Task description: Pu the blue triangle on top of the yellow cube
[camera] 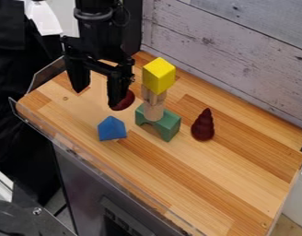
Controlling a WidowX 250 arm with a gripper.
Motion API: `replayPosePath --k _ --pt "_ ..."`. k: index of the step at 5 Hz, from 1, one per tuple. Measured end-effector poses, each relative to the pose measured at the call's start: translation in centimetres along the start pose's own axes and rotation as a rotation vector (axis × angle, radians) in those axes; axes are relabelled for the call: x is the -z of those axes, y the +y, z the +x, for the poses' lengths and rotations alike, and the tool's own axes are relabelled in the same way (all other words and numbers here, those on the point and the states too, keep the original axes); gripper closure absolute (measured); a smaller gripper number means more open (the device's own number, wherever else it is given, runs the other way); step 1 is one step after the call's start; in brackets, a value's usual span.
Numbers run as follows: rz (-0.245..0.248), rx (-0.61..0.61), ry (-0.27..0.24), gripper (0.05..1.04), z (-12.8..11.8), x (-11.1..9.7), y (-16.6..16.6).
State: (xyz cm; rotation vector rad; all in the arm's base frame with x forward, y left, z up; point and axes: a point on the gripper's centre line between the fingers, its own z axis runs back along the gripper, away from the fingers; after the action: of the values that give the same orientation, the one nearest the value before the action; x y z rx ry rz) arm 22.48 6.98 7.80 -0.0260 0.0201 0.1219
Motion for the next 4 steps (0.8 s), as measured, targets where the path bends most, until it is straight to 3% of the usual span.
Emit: replayPosePath --k 2,4 --pt "0.012 0.048 0.051 0.085 -0.4 1.7 0.3" --pt "0.015 0.094 0.043 0.085 -0.7 3.2 0.8"
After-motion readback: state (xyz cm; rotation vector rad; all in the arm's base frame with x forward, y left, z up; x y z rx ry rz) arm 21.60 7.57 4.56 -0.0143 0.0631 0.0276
